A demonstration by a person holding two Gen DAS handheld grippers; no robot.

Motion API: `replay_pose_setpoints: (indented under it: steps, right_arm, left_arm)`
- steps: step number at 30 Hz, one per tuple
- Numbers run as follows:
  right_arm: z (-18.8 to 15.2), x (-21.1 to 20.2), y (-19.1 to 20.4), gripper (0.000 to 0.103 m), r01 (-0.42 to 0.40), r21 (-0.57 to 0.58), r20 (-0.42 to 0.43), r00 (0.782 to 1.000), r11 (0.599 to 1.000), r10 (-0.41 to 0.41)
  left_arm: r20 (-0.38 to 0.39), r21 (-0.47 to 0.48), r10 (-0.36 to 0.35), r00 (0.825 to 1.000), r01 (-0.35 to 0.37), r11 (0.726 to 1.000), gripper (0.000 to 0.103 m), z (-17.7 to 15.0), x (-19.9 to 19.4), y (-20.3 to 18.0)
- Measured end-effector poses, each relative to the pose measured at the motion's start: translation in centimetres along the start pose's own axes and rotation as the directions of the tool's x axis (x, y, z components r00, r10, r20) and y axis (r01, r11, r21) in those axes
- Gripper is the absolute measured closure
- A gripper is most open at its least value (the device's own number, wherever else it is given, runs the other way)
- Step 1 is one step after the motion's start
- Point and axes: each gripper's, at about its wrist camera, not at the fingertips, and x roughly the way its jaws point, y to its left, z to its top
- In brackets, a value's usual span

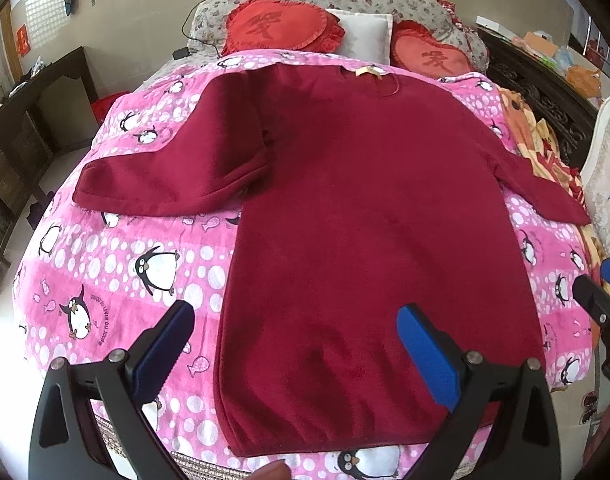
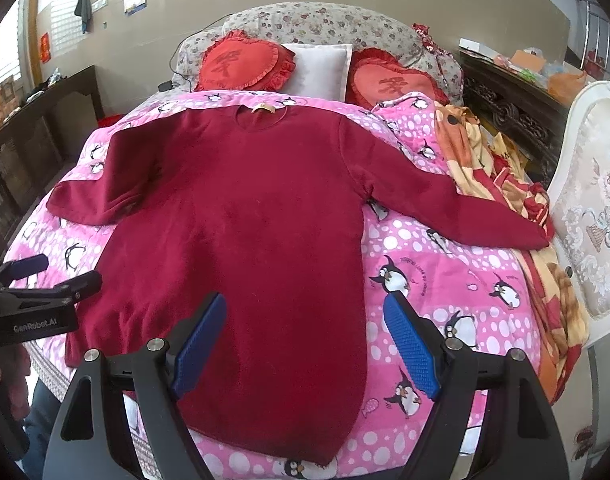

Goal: Fold small clothes

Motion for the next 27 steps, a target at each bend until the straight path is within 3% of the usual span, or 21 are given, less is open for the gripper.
replay_pose_setpoints:
  steps: [27]
  right_arm:
    - [0.4, 1.6, 0.6, 0.051, -0.021, 0.009, -0.011, 1.0, 1.0, 0.021]
  left_arm:
    - [-0.035, -0.016, -0.003, 0.999, 0.002, 1.0, 0.0, 0.4, 1.8, 0.9]
